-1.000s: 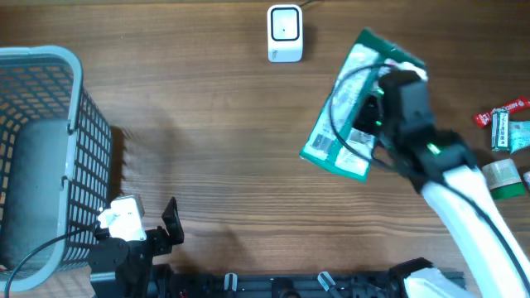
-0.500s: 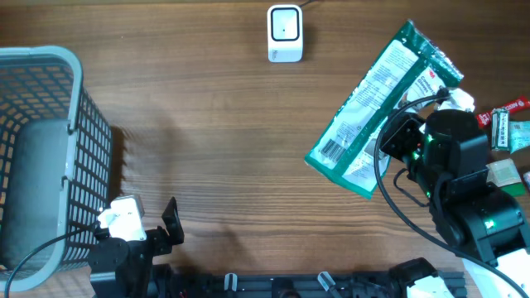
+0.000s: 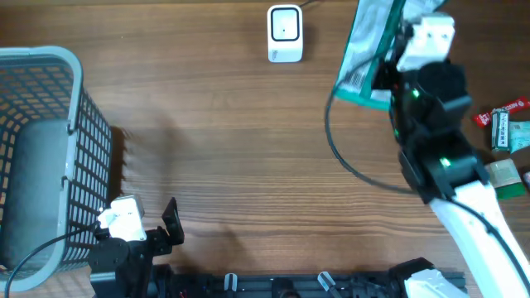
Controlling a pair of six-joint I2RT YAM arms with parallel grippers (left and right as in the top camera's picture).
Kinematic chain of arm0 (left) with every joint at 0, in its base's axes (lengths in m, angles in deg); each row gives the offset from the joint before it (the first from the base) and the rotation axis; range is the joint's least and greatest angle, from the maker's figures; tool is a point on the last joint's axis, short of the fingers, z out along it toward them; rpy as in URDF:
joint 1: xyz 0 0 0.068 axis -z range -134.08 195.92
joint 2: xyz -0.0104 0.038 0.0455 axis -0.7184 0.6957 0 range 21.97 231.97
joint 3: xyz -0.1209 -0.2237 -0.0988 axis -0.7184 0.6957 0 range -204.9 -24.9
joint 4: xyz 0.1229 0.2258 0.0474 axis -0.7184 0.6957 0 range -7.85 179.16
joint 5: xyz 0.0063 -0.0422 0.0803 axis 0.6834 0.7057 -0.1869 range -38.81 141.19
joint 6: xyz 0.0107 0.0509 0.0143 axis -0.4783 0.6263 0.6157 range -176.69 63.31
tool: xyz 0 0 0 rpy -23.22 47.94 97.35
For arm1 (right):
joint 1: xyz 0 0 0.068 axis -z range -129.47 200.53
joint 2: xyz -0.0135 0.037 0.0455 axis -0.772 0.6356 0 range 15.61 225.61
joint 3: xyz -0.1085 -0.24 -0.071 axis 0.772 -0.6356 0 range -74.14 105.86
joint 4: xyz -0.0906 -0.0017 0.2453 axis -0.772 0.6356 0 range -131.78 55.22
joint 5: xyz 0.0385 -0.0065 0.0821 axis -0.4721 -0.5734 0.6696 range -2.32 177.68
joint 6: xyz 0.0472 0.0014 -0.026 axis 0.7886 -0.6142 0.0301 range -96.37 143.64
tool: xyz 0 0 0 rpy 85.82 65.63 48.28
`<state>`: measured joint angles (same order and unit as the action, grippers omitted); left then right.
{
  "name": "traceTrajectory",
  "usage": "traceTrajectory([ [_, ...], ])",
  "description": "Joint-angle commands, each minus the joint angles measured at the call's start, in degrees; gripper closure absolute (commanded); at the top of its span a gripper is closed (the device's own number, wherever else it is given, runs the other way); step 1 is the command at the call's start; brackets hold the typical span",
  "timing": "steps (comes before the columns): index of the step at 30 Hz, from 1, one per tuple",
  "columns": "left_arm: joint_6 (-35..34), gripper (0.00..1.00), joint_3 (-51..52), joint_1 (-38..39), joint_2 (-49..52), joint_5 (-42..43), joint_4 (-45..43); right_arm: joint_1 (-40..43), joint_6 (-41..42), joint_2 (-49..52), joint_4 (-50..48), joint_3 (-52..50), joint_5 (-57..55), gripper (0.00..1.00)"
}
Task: Scan the item barcode
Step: 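Swing the held gloves pack up to the barcode scanner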
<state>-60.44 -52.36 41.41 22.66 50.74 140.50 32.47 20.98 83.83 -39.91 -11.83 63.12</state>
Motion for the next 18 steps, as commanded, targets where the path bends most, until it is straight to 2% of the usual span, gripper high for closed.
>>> traceTrajectory([
  [1, -0.15, 0.0, 0.31, -0.11, -0.35, 0.66, -0.17, -1.31, -20.26, 8.15, -16.55, 0.79, -7.56, 0.96],
  [5, -0.17, 0.0, 0.31, -0.11, -0.35, 0.66, -0.17, -5.07, -36.11, 20.52, -49.53, 0.81, -9.03, 0.96],
  [9, -0.15, 0.0, 0.31, -0.11, -0.35, 0.66, -0.17, -6.93, -56.39, 35.34, -70.71, 1.62, -7.19, 0.96],
  [11, -0.15, 0.0, 0.31, -0.11, -0.35, 0.66, -0.17, -7.23, -59.82, 42.6, -80.15, 3.87, -9.33, 0.95],
  [13, -0.15, 0.0, 0.31, -0.11, -0.35, 0.66, -0.15, -7.39, -61.46, 48.81, -83.19, 7.91, -9.62, 0.95],
  [18, -0.15, 0.0, 0.31, -0.11, -0.35, 0.66, -0.17, -10.49, -62.27, 58.31, -79.12, 19.82, -7.34, 0.95],
])
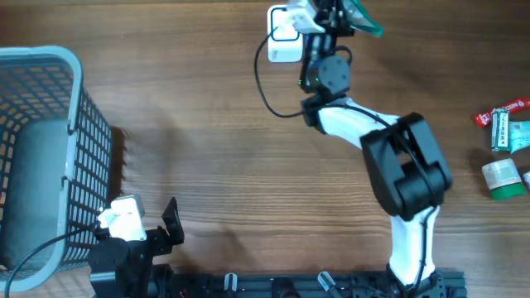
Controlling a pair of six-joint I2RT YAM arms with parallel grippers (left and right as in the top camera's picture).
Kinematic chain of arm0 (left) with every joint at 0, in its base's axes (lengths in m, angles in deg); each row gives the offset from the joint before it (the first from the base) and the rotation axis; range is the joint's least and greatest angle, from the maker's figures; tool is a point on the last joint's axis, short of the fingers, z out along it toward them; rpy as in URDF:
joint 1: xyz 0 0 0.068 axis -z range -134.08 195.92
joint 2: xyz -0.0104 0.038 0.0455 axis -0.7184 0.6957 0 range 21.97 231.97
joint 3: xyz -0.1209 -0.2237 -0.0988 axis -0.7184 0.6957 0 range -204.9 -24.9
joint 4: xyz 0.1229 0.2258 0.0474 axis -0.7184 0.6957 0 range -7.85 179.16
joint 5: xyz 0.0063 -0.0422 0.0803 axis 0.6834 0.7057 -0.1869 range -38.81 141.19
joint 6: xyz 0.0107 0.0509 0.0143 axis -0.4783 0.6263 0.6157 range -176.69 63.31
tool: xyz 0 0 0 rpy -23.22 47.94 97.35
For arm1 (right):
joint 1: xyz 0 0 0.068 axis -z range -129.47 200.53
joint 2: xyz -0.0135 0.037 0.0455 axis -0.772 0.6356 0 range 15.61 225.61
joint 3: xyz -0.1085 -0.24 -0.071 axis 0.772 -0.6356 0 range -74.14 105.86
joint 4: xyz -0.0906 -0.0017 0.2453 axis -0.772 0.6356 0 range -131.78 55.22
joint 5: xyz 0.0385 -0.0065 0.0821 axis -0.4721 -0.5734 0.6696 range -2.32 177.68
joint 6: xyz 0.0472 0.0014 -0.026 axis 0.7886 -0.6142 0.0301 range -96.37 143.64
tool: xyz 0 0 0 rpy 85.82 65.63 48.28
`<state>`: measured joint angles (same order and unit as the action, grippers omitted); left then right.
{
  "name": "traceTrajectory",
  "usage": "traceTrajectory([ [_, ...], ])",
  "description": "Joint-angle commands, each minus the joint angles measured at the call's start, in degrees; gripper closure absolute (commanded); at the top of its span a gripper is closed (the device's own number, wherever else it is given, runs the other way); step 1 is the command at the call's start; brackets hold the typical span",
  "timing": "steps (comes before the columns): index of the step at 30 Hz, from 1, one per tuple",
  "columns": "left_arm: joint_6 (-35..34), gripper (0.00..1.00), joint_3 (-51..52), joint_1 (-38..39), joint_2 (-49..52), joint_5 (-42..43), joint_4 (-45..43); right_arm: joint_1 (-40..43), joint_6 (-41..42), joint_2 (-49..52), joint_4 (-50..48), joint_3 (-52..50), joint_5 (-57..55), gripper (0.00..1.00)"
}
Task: Scan the item barcode
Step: 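Swing the held gloves pack up to the barcode scanner, then carry the gloves pack to the table's right edge and release it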
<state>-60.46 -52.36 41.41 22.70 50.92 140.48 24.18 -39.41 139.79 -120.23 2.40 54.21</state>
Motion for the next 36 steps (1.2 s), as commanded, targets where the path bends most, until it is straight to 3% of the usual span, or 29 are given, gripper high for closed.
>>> traceTrajectory([
  [1, -0.15, 0.0, 0.31, -0.11, -0.39, 0.48, -0.15, -3.02, -1.92, 3.5, 6.78, 7.98, 3.19, 0.95],
  [3, -0.13, 0.0, 0.31, -0.11, -0.39, 0.48, -0.15, -3.78, -0.94, 5.35, 15.56, 11.21, 4.68, 0.95],
  [12, -0.13, 0.0, 0.31, -0.11, -0.39, 0.48, -0.13, -5.29, -2.97, 17.92, 10.34, 21.09, 2.38, 0.95],
  [18, -0.13, 0.0, 0.31, -0.11, -0.39, 0.48, -0.15, -7.65, 10.88, 20.81, 14.75, 21.07, -6.38, 0.95],
  [21, -0.13, 0.0, 0.31, -0.11, -0.39, 0.48, -0.15, -10.67, 24.76, 20.81, 25.97, 21.07, -11.5, 0.96],
  [24, -0.13, 0.0, 0.31, -0.11, -0.39, 0.48, -0.15, -14.51, 30.49, 20.81, 31.43, 21.07, -11.52, 0.95],
  [30, -0.15, 0.0, 0.31, -0.11, -0.39, 0.48, -0.13, -15.69, 28.89, 18.18, 26.38, 21.09, -18.75, 0.96],
  [34, -0.13, 0.0, 0.31, -0.11, -0.39, 0.48, -0.15, -13.0, 13.68, 8.66, 22.91, 21.09, -33.31, 0.96],
  [36, -0.13, 0.0, 0.31, -0.11, -0.39, 0.48, -0.15, -7.78, 6.08, 3.56, 22.91, 21.09, -45.62, 0.96],
])
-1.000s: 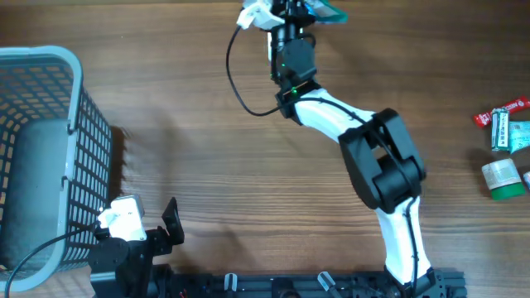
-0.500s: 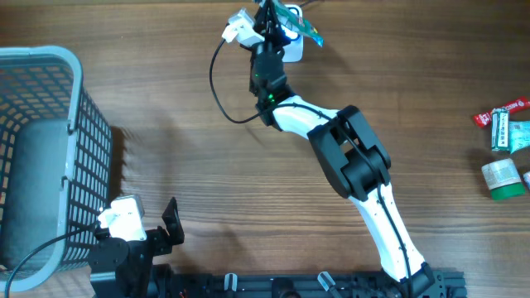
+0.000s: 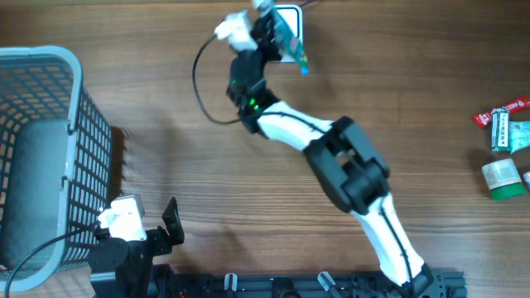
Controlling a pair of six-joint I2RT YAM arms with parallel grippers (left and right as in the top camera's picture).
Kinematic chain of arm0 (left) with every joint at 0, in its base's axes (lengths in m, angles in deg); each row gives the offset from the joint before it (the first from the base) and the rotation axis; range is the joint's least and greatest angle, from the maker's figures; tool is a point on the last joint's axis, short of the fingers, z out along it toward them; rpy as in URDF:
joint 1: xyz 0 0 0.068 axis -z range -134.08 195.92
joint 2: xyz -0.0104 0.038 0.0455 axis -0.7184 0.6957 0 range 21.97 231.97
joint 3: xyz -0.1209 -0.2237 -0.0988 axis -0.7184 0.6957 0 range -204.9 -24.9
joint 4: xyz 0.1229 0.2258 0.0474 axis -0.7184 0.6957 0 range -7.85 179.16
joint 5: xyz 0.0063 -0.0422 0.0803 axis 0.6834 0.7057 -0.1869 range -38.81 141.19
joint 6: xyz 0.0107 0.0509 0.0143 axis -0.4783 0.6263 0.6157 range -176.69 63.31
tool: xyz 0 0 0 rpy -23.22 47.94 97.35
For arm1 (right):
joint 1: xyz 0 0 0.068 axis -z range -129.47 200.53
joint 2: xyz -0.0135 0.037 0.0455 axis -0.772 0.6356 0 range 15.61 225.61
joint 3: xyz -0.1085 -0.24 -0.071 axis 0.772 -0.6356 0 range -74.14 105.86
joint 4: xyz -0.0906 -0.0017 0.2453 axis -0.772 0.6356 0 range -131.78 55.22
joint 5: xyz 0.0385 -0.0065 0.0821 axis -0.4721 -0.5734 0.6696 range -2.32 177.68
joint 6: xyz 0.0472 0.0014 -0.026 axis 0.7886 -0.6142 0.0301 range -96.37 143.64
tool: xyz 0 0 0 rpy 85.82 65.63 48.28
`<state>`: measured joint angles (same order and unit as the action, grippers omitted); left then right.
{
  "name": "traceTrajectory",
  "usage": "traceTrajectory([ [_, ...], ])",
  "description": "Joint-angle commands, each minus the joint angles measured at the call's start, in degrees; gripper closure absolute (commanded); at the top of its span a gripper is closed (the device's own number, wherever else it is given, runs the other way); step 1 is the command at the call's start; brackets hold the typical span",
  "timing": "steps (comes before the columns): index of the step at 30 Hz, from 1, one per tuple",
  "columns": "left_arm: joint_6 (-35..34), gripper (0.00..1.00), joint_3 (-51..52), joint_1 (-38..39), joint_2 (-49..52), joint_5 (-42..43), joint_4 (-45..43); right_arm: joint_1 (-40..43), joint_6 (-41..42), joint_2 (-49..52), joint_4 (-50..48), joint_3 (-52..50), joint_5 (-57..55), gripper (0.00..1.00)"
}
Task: Scan the item barcode
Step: 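Carry the gloves pack to the table's right edge and release it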
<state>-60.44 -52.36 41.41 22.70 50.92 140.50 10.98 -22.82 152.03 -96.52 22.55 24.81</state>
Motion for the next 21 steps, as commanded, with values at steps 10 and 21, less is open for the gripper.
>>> traceTrajectory([
  [10, -0.15, 0.0, 0.31, -0.11, -0.39, 0.48, -0.17, 49.53, -21.53, -10.73, -0.44, -9.92, -24.13, 0.96],
  [21, -0.15, 0.0, 0.31, -0.11, -0.39, 0.48, -0.17, 59.32, -9.57, -10.8, -7.85, -17.07, -22.77, 0.07],
])
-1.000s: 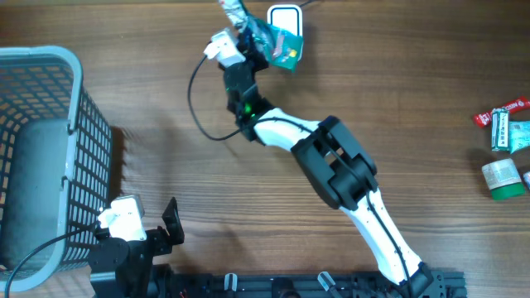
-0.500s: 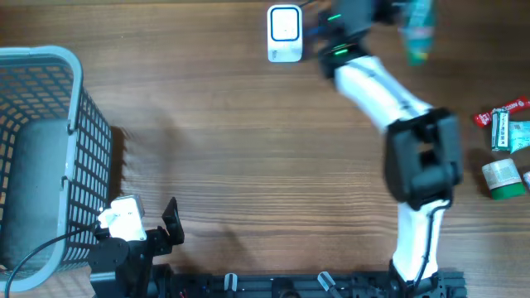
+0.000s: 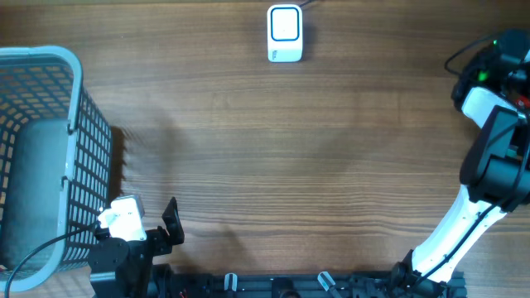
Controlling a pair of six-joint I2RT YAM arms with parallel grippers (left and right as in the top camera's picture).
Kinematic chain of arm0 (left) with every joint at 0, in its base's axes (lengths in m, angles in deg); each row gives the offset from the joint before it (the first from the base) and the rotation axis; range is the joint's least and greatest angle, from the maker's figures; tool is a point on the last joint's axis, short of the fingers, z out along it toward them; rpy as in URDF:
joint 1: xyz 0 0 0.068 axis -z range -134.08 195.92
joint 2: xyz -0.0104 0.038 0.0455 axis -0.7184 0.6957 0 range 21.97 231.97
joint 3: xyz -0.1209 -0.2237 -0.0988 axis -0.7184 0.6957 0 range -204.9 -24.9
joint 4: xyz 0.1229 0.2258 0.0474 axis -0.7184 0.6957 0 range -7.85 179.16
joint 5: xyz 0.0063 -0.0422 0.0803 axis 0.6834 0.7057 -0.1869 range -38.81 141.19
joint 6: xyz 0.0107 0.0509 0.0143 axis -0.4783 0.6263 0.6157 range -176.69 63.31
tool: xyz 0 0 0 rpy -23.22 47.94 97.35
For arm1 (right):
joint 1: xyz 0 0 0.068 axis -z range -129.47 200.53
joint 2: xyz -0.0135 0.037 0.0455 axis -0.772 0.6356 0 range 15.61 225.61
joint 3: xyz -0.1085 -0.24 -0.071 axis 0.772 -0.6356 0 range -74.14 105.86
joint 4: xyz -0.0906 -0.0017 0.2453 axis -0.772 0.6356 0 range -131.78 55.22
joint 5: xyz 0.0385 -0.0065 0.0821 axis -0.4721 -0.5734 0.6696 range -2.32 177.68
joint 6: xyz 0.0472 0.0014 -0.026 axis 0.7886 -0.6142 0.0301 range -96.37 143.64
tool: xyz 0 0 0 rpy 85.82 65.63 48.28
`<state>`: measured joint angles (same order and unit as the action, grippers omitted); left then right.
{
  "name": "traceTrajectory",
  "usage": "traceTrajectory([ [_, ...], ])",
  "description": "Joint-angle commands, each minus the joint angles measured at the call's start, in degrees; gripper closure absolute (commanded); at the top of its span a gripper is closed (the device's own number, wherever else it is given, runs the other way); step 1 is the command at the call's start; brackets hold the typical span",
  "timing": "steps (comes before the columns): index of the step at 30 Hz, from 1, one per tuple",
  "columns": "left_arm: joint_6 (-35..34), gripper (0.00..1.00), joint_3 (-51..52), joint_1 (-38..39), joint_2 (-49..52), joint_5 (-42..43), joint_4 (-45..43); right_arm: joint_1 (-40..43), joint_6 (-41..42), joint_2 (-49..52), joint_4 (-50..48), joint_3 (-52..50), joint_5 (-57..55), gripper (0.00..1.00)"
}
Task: Scan the item barcode
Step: 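Carry the gloves pack to the table's right edge and release it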
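The white barcode scanner (image 3: 284, 33) stands at the far middle of the wooden table. My right arm (image 3: 489, 149) rises along the right edge, its wrist with a green light at the far right corner. Its gripper lies beyond the frame edge. The green packet it carried is out of view. My left gripper (image 3: 171, 223) rests at the near left edge, with dark fingers pointing right. From above I cannot make out how its jaws stand.
A grey wire basket (image 3: 76, 124) takes up the left side, with a grey lining inside. A black cable loops from the left arm's base toward the basket. The right arm covers the spot at the right edge.
The right arm was stretched across the table with the green packet held at the scanner. Now it is drawn back to the far right edge, with gripper and packet out of view.
The right gripper first held a green packet right of the scanner. Then the arm reached left with the packet beside the scanner, then over it. Now the arm is back at the right edge, covering the small items seen there earlier. The left arm stayed still.
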<state>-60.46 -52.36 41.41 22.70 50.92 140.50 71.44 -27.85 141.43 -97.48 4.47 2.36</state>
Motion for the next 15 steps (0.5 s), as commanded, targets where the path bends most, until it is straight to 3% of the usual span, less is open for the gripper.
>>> traceTrajectory([
  [1, -0.13, 0.0, 0.31, -0.11, -0.39, 0.48, -0.17, -2.08, -11.08, -0.52, -16.06, 2.84, -1.77, 0.05],
  [4, -0.13, 0.0, 0.31, -0.11, -0.39, 0.48, -0.17, -8.11, -22.23, -4.35, -27.8, 8.68, -1.75, 0.0],
  [12, -0.13, 0.0, 0.31, -0.11, -0.39, 0.48, -0.17, -35.01, -27.47, -28.5, -27.28, 14.47, -0.76, 0.0],
  [15, -0.15, 0.0, 0.31, -0.11, -0.39, 0.48, -0.17, -45.46, -33.83, -38.21, -19.8, 14.47, 0.85, 0.0],
])
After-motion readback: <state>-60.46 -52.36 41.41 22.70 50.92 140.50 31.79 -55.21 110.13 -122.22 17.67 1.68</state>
